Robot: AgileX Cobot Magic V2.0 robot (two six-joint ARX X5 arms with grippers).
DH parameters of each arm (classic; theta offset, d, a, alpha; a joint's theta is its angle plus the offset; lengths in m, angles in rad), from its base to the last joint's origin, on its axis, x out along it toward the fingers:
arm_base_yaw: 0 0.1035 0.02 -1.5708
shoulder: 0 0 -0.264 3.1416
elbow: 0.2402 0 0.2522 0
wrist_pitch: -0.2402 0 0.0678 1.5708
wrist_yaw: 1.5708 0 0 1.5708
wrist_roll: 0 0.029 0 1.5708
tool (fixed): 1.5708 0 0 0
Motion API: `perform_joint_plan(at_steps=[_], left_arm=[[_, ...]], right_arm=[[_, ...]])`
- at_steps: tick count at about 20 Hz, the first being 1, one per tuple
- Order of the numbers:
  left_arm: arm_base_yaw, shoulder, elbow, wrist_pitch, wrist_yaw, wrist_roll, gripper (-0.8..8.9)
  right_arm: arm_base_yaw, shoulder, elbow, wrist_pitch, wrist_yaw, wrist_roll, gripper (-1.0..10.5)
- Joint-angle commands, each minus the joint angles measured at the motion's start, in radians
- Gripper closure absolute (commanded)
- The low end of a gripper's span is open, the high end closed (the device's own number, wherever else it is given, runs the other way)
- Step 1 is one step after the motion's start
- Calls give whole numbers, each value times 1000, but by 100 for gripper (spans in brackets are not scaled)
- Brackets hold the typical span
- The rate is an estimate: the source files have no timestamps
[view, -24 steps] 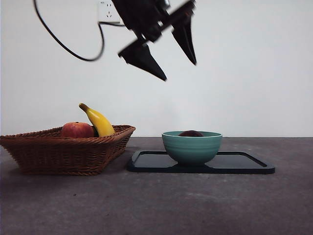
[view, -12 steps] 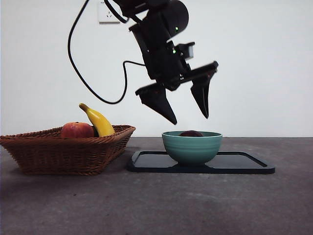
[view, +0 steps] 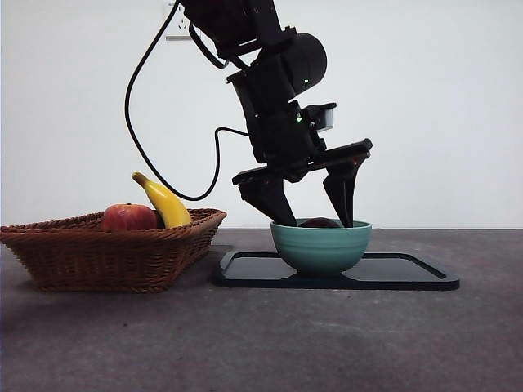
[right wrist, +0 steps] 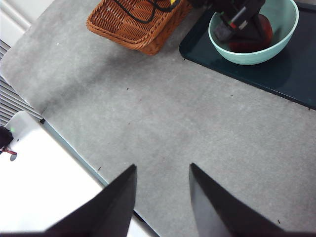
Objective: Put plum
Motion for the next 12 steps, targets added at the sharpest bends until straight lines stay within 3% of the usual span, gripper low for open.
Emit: perform_joint_plan(at_steps=[1, 7, 10, 12], left_arm=[[-14, 35, 32, -1, -8, 21, 409], [-14, 35, 32, -26, -11, 27, 414], [-16, 35, 32, -41, -11, 34, 517], [-17, 35, 32, -47, -11, 34, 518]], right_arm=[[5, 3, 7, 9, -3, -9, 776], [5, 3, 7, 9, -3, -9, 776], [5, 3, 7, 9, -3, -9, 776], [5, 3, 7, 9, -3, -9, 776]])
